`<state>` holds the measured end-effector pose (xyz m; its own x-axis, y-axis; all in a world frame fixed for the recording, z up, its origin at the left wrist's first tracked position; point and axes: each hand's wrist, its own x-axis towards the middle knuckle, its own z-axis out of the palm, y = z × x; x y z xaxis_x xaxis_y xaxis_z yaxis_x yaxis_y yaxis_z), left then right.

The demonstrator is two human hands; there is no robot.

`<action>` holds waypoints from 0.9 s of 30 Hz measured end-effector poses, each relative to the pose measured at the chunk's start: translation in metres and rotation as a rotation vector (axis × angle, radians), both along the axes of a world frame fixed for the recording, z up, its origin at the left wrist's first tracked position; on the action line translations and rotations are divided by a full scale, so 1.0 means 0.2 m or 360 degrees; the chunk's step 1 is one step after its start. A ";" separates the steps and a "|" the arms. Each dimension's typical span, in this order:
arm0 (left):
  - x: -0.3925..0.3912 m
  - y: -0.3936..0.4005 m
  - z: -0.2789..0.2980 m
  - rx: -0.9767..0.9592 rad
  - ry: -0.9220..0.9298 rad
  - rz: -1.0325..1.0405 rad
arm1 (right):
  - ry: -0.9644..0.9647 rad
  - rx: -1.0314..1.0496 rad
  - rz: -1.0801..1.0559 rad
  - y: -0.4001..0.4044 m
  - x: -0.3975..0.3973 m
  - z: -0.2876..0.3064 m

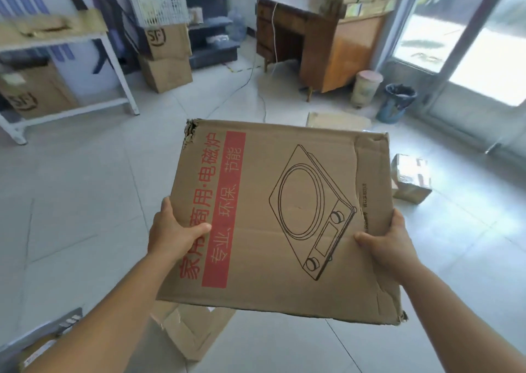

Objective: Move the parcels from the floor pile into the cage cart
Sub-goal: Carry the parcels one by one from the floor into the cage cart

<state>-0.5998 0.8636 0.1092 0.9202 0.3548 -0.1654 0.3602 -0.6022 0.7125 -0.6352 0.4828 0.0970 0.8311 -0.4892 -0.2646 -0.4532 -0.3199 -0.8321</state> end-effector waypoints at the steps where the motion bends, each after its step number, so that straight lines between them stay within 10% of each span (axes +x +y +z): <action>1: 0.02 -0.04 0.04 -0.0006 -0.0018 -0.0043 | -0.0022 0.0019 -0.0048 -0.03 -0.03 0.04; 27: 0.21 -1.97 0.85 -0.0423 -0.0390 -0.1049 | -0.0520 -0.0215 -0.0943 -1.52 -0.91 0.90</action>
<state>-0.5583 0.4693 0.2795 0.9498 -0.3055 0.0680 -0.2027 -0.4351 0.8773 -0.8162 0.1798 0.2773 0.4399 -0.8967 0.0494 -0.3161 -0.2061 -0.9261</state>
